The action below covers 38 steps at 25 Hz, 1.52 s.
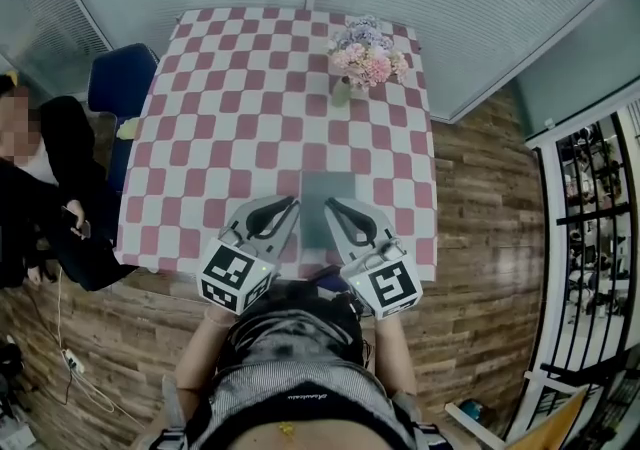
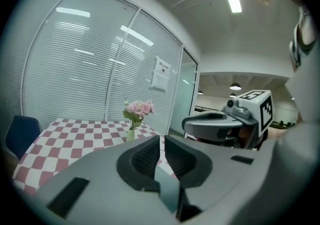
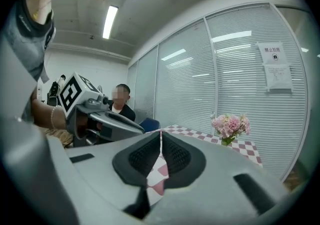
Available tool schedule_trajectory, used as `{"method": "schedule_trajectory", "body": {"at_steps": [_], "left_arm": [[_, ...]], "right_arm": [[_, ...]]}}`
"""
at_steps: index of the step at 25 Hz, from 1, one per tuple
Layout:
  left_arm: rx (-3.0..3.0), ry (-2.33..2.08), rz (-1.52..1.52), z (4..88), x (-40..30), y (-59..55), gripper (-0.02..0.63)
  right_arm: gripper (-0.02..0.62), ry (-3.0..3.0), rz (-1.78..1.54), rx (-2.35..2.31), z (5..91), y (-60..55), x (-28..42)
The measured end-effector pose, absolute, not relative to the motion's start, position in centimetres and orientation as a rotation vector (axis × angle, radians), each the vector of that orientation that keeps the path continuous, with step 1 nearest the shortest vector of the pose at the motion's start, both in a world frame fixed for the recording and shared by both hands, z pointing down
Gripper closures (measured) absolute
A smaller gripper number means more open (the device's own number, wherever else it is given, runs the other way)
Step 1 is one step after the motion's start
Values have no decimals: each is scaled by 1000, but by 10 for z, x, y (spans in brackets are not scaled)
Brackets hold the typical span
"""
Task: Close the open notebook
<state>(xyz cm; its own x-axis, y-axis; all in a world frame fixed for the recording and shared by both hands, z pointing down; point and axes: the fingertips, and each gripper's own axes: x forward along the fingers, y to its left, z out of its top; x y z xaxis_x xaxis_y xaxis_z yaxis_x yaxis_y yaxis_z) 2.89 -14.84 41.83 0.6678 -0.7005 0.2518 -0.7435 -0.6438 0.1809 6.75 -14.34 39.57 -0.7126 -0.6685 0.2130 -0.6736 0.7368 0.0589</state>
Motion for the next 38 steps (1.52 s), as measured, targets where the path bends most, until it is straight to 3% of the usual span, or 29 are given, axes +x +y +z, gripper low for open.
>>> {"method": "schedule_trajectory", "body": {"at_steps": [17,38], "left_arm": [[2746,-1151,-12,343,23,-141,594],[2721,-1174,-91,334,11,-143,594]], "right_arm": [[592,-2840,-87,1092,347,-134,46],[592,-2857,-101,1099,338,-138,42]]}}
